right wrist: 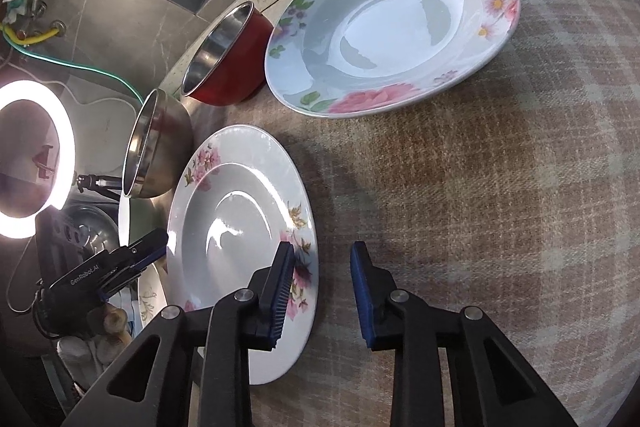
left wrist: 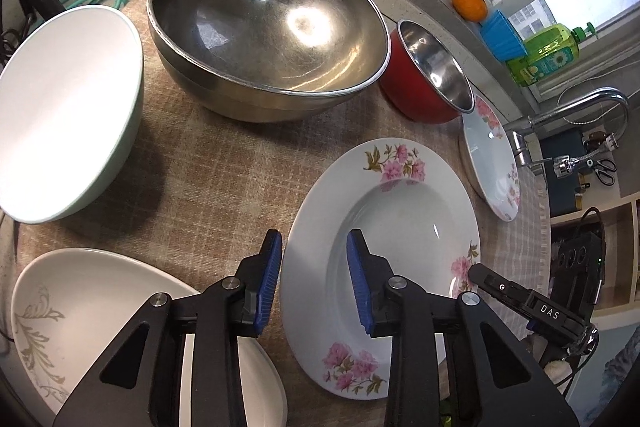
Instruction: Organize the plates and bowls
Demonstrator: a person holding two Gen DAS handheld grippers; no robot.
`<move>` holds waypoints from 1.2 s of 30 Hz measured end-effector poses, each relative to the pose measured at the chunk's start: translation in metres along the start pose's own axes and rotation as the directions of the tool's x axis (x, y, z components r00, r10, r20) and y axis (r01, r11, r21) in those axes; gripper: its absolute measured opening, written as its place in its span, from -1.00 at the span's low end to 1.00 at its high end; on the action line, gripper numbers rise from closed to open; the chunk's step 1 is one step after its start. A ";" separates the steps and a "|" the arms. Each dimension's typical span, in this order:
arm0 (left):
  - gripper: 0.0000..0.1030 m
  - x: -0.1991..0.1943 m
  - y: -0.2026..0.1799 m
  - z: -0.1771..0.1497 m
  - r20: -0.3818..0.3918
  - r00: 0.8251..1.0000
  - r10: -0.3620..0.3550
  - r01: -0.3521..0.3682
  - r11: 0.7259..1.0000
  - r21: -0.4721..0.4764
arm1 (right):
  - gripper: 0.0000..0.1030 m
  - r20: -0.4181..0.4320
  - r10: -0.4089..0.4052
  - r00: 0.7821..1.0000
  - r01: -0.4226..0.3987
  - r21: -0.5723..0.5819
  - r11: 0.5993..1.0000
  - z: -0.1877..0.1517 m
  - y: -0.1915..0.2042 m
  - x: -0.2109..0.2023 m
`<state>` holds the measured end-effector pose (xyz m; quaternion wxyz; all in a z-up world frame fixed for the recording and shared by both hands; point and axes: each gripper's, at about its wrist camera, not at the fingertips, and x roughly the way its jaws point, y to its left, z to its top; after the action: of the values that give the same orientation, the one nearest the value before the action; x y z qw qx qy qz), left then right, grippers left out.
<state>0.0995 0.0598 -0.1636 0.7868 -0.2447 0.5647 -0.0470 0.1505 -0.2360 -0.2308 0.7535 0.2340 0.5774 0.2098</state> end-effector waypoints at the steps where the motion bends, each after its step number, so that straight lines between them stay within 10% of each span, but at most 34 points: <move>1: -0.48 0.000 0.000 0.000 0.001 1.000 0.004 -0.004 1.000 0.000 | -0.58 -0.003 0.003 1.000 -0.003 -0.001 1.000 0.000 0.001 0.001; 36: -0.60 0.007 0.000 -0.004 -0.027 0.999 0.018 -0.018 1.000 -0.006 | -0.73 -0.034 0.015 0.999 -0.016 -0.018 1.000 0.001 0.005 0.005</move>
<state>0.0984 0.0559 -0.1706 0.7786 -0.2413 0.5777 -0.0416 0.1524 -0.2288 -0.2316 0.7441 0.2280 0.5864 0.2247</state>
